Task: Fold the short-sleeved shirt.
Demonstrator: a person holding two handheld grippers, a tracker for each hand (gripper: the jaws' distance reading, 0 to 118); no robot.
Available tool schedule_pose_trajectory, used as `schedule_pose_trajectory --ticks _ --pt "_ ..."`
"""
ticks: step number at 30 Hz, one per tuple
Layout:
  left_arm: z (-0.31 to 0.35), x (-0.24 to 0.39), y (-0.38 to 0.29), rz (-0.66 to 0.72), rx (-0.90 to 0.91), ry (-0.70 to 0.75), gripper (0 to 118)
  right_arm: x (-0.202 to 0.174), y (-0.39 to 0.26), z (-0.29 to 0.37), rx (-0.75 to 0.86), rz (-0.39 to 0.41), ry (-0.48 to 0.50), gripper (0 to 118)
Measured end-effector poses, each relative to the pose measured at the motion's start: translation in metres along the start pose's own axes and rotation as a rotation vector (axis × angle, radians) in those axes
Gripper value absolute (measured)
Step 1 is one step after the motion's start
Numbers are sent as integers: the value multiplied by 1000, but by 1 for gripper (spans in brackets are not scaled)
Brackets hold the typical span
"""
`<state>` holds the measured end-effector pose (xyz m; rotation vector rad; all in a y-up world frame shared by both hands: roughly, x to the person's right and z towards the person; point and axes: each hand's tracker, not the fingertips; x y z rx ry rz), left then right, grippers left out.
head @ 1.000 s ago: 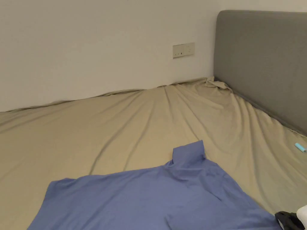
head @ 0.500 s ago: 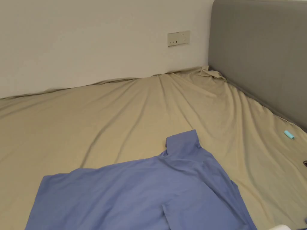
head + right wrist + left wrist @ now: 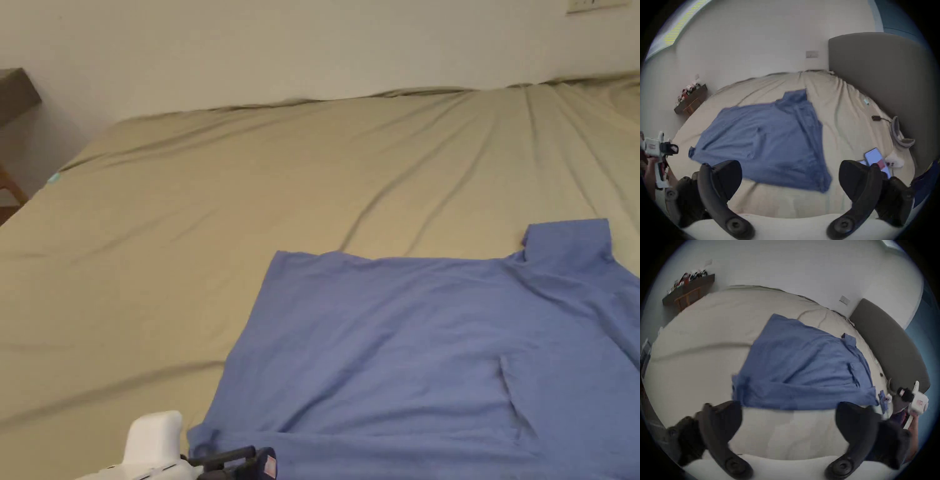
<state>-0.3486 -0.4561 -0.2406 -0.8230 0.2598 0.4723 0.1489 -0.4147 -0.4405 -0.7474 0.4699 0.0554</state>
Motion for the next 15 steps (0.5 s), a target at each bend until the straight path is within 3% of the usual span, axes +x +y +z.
schedule_pose_trajectory --ticks 1,2,3,6,9,10,11,12,14,15 --pt "4 7 -11 67 51 -49 73 -10 -6 -3 -37 19 19 95" --pt "4 4 -15 152 64 -98 16 -20 -12 -4 -32 37 43 51" --pt "0 2 -18 181 51 -86 0 -27 -15 -6 -31 57 52 6" --pt "-18 -14 -13 30 -23 110 0 -40 -19 -16 -68 121 88 4" --pt "-36 -24 2 -12 -28 213 0 -38 -16 -25 -59 107 121 4" --pt "-43 -31 7 7 -23 224 3 -35 -13 -29 -67 98 134 4" --pt "-51 -37 11 2 -19 224 34 -31 -10 -32 -72 87 128 4" --pt "-58 -41 14 -16 -20 270 90 -18 -18 -43 -72 58 124 4" --pt "-76 -43 20 -70 -69 402 116 -3 -14 -46 -71 25 118 4" --pt "-76 -45 22 -64 -101 353 118 4 -12 -47 -68 16 116 4"
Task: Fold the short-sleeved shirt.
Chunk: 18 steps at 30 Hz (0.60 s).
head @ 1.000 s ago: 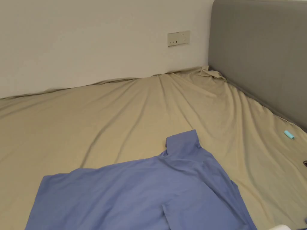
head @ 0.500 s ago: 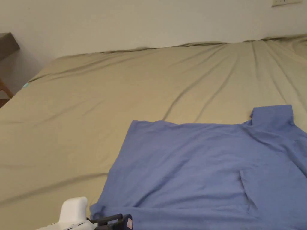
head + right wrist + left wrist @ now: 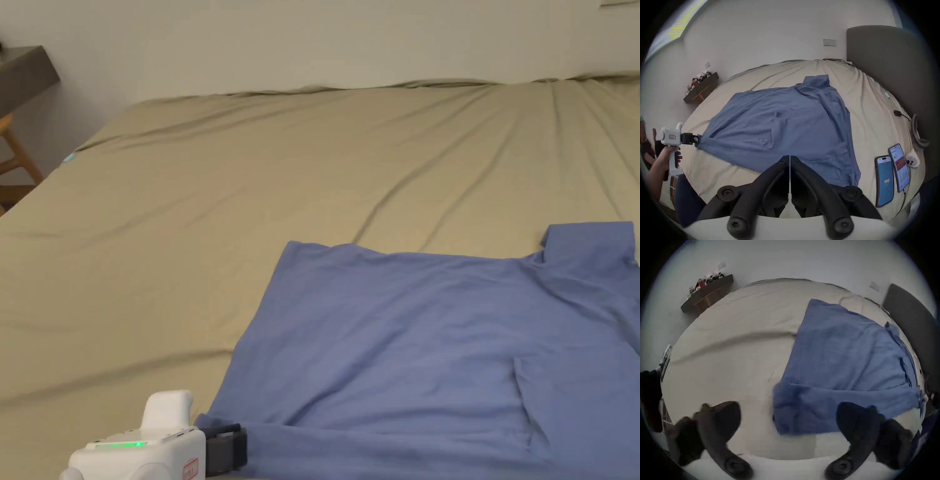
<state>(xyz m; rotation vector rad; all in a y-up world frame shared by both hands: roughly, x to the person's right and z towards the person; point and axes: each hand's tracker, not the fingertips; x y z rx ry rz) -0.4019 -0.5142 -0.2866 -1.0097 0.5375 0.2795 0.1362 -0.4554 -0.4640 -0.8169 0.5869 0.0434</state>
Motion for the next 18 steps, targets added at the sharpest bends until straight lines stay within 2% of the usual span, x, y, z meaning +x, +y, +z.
schedule_pose_trajectory --ticks 1,3,6,7,8,10,11,12,13,14,15,16,17,18 --pt "-2 -3 3 7 32 8 118 -14 0 2 7 9 -27 4" --pt "-18 -4 0 38 -8 -1 118 -6 0 2 5 12 -59 4" --pt "-24 4 -10 3 -70 -29 118 2 1 -1 -20 10 -103 4" --pt "-26 7 -11 -12 -69 -26 117 8 0 -2 -30 0 -121 4" --pt "-25 9 -11 -14 -67 -33 110 13 -1 -5 -43 -7 -141 4" --pt "-8 16 -10 3 -43 -48 89 34 -4 -16 -65 -14 -188 4" --pt "-2 17 -8 29 -7 -105 63 41 -5 -19 -69 -13 -227 4" --pt "3 17 -5 53 12 -179 25 48 -6 -21 -74 -8 -251 4" --pt "8 17 -2 86 38 -216 7 56 -6 -25 -79 -13 -254 5" --pt "14 19 0 110 67 -224 7 64 -8 -25 -76 -23 -248 26" --pt "19 17 6 84 107 -214 8 71 -7 -27 -80 -54 -256 76" --pt "22 16 10 98 113 -254 7 78 -8 -31 -85 -101 -257 118" --pt "23 16 14 114 109 -277 7 86 -10 -35 -110 -121 -245 113" --pt "30 18 9 133 104 -285 7 86 -6 -22 -34 -151 -198 113"
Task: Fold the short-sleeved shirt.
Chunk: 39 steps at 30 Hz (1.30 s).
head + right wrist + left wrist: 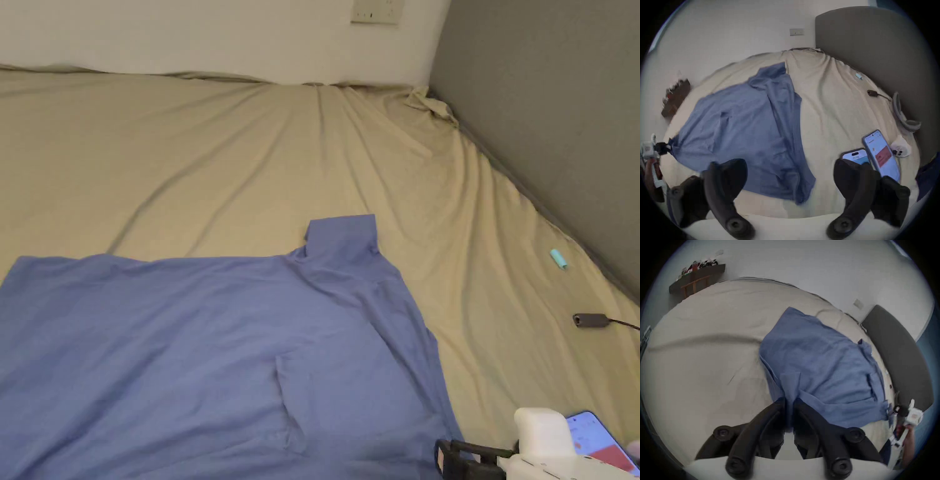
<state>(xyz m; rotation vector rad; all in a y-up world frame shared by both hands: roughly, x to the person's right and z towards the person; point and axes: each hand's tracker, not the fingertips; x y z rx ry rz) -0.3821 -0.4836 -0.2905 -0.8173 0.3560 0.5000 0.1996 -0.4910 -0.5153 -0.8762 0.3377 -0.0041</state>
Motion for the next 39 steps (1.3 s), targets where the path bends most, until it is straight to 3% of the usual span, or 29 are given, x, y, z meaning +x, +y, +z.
schedule_pose_trajectory --ticks 2,6,7,9,11,12,13,15,22,30,33,35,39 --pt "5 0 3 25 -4 -19 7 0 5 -1 -43 18 7 118" --pt "1 -11 9 52 7 -31 7 -11 -21 -28 -144 141 -62 118" --pt "0 -12 9 53 3 -24 8 -12 -23 -32 -189 135 -65 106" --pt "-6 -18 4 71 -6 -18 8 -10 -29 -38 -228 81 -25 68" --pt "-6 -21 1 93 -8 -22 8 -8 -31 -37 -185 28 12 65" --pt "-8 -24 -2 110 -8 -27 7 -10 -29 -32 -139 10 -26 65" --pt "-8 -24 -6 171 -23 -69 7 -11 -28 -27 -102 -20 -32 55" --pt "-1 -28 -7 213 82 -68 7 -13 -25 -21 -58 -60 30 12" --pt "-2 -33 11 320 131 -143 7 -15 16 -6 113 -130 91 9" --pt "-38 -34 75 472 160 -228 7 -35 105 -54 180 -77 25 9" --pt "-66 -21 100 481 171 -162 8 -43 129 -97 160 -20 -59 9" --pt "-94 -18 113 494 167 -74 8 -49 137 -128 130 10 -61 9" --pt "-148 -13 119 470 53 11 8 -70 133 -175 99 174 -184 9"
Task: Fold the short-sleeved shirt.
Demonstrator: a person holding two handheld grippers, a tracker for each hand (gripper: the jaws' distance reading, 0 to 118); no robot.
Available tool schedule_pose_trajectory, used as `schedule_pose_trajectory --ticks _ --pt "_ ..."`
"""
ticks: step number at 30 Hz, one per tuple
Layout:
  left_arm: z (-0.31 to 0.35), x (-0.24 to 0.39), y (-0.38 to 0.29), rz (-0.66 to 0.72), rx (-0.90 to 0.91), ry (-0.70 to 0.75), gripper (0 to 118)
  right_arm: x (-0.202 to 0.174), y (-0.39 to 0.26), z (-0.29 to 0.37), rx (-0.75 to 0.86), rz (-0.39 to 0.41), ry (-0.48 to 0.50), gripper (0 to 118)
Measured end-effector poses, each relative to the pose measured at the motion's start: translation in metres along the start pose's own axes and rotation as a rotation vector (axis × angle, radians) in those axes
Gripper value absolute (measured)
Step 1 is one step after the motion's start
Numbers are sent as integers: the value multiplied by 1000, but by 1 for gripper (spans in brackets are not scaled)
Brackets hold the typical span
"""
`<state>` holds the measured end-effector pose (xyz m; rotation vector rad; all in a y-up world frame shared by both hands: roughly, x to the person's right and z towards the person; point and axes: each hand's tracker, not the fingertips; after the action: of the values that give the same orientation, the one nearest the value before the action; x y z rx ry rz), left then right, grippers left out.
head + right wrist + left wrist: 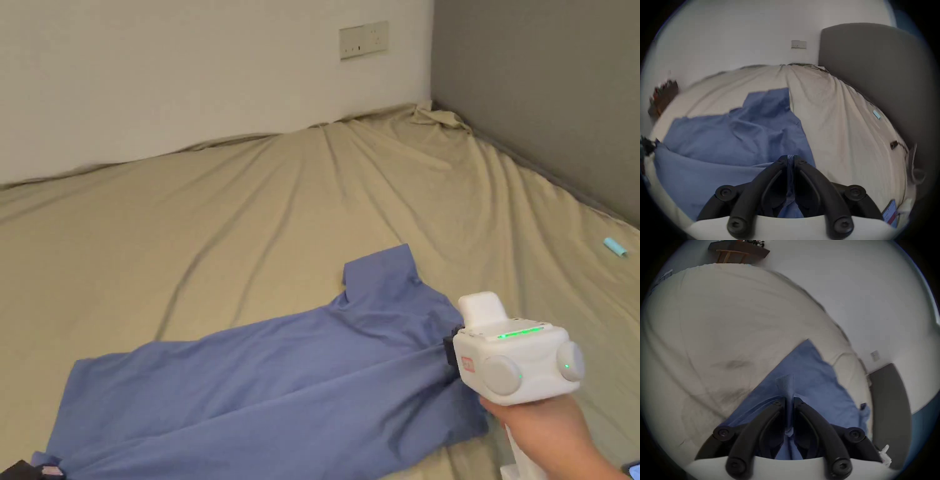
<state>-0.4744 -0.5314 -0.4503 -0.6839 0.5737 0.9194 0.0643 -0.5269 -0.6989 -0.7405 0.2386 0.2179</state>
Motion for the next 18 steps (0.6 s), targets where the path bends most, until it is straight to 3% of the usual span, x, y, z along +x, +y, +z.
schedule_pose_trajectory --ticks 2,4,6,7,9,10,13,15,18 --pt "-18 1 -7 -36 -35 67 8 -10 -6 -16 -34 76 -14 9" --pt "-22 2 -8 -68 -10 31 8 -13 -11 -24 -66 99 -29 9" --pt "-18 10 -2 -152 15 26 18 -12 -9 -25 -45 110 -28 20" --pt "-16 15 1 -188 -11 13 37 -10 -4 -25 -46 122 -31 43" --pt "-11 23 13 -238 -42 16 89 1 11 -18 -102 148 -44 104" --pt "3 31 15 -264 -38 42 116 10 21 -3 -83 104 -3 118" --pt "78 43 8 -392 184 -126 118 33 33 65 106 -81 137 118" --pt "112 41 -9 -395 261 -205 118 42 21 105 163 -119 216 118" --pt "138 26 -44 -384 150 -113 118 38 -22 155 201 -131 233 118"
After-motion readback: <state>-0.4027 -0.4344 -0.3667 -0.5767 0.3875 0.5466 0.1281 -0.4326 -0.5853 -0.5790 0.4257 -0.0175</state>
